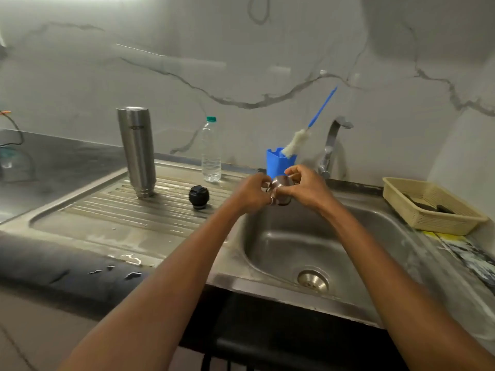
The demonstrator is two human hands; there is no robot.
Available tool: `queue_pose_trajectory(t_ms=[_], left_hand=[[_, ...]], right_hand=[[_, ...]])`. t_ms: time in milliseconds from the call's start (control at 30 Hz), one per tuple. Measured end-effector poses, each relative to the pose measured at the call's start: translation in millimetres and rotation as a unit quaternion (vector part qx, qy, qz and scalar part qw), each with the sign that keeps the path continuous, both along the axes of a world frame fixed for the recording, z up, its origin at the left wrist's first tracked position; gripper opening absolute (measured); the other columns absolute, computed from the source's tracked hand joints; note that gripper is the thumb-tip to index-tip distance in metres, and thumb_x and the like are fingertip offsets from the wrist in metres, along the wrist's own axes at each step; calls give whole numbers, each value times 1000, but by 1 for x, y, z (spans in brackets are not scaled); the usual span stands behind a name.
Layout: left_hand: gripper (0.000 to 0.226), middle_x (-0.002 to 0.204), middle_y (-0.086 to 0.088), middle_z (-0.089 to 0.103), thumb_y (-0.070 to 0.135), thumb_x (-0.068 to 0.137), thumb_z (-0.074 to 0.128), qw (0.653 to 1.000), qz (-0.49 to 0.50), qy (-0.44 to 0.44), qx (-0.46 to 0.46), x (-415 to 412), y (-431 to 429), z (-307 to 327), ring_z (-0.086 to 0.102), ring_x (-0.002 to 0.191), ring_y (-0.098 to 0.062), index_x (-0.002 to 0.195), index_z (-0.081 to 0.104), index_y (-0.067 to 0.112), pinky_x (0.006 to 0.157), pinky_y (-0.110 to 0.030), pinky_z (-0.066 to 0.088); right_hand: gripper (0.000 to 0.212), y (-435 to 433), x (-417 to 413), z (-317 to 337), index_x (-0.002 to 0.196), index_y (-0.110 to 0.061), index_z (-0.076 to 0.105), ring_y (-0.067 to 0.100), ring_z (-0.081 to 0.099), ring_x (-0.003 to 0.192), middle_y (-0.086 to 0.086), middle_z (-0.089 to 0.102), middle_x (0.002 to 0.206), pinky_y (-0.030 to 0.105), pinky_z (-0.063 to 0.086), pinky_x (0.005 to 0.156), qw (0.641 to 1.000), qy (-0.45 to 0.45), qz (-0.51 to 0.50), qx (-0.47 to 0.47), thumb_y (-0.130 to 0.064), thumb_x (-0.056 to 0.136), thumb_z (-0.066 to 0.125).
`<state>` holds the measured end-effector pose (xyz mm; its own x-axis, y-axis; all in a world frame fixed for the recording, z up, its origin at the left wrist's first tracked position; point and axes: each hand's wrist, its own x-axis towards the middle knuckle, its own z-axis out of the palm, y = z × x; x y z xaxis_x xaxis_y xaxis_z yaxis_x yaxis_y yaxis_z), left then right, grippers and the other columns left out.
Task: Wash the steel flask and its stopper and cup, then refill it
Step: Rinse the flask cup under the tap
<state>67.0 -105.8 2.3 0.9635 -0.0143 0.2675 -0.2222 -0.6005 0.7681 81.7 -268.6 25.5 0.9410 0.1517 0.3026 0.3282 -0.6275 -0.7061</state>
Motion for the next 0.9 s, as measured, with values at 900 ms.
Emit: queue_pose_trajectory(t_ms=[900], left_hand=[[25,109,-14,70,19,90,63,969,239,56,23,-24,219,-22,65,101,-33,113,72,16,86,-39,55]], right_hand=[[58,263,9,12,132,-6,57,26,57,114,10,61,127,32,47,84,974,18,150,-167,-24,83,80]])
